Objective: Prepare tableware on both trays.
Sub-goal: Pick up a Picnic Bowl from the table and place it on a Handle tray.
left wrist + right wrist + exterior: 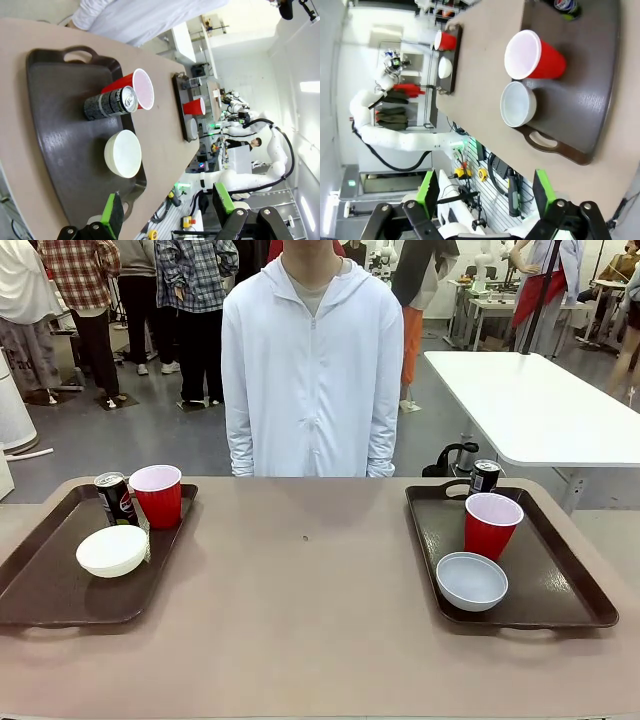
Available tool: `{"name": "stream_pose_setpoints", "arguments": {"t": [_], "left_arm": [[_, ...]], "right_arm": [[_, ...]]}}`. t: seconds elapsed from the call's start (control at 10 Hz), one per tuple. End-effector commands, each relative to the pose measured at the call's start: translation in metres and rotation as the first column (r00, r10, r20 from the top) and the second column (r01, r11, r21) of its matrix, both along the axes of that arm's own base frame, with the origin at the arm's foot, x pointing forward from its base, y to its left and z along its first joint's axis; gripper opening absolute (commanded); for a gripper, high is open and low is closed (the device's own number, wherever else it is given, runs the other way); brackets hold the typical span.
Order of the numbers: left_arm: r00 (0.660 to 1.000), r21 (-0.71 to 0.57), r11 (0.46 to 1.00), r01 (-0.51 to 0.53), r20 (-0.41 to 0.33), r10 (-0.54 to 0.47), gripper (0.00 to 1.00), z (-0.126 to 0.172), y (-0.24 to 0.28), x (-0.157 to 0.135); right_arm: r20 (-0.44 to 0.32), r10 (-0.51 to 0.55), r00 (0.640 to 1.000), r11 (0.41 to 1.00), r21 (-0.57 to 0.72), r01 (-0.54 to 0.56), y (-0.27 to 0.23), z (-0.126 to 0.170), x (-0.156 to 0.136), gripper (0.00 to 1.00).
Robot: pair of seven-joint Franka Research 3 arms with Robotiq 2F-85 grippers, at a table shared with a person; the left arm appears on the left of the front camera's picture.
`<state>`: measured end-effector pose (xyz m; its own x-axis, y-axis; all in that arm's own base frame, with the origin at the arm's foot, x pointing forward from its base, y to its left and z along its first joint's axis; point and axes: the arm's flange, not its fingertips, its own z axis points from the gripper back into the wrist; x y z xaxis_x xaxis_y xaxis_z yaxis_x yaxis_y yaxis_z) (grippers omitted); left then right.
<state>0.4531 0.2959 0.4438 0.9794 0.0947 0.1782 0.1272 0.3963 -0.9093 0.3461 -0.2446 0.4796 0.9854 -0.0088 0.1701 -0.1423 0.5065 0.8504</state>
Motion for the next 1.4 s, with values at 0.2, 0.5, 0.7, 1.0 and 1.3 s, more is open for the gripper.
{"name": "stream_pose_setpoints", "arguments": {"t": [0.2,0.5,0.7,1.0,1.3], "left_arm": [[1.000,0.008,1.000,-0.007,0.001,0.007,0.95,0.002,-0.001,-0.002],[1.000,0.008,1.000,-0.007,0.001,0.007,0.95,0.002,-0.001,-0.002],[1.000,0.008,1.000,-0.007,0.001,0.007,0.95,0.002,-0.001,-0.002],[1.000,0.008,1.000,-0.007,0.001,0.007,0.95,0.002,-0.001,-0.002],[1.000,0.008,1.000,-0.007,0.001,0.007,0.95,0.002,-0.001,-0.002]], "right_arm": [[-0.040,-0.077,0.996,0.997,0.006,0.077,-0.015,-0.009,0.002,0.98],[-0.032,-0.038,0.999,0.999,0.006,0.038,-0.015,-0.014,-0.004,0.98],[-0.032,-0.038,0.999,0.999,0.006,0.038,-0.015,-0.014,-0.004,0.98],[-0.032,-0.038,0.999,0.999,0.006,0.038,-0.015,-0.014,-0.004,0.98],[-0.032,-0.038,0.999,0.999,0.006,0.038,-0.015,-0.014,-0.004,0.98]]}}
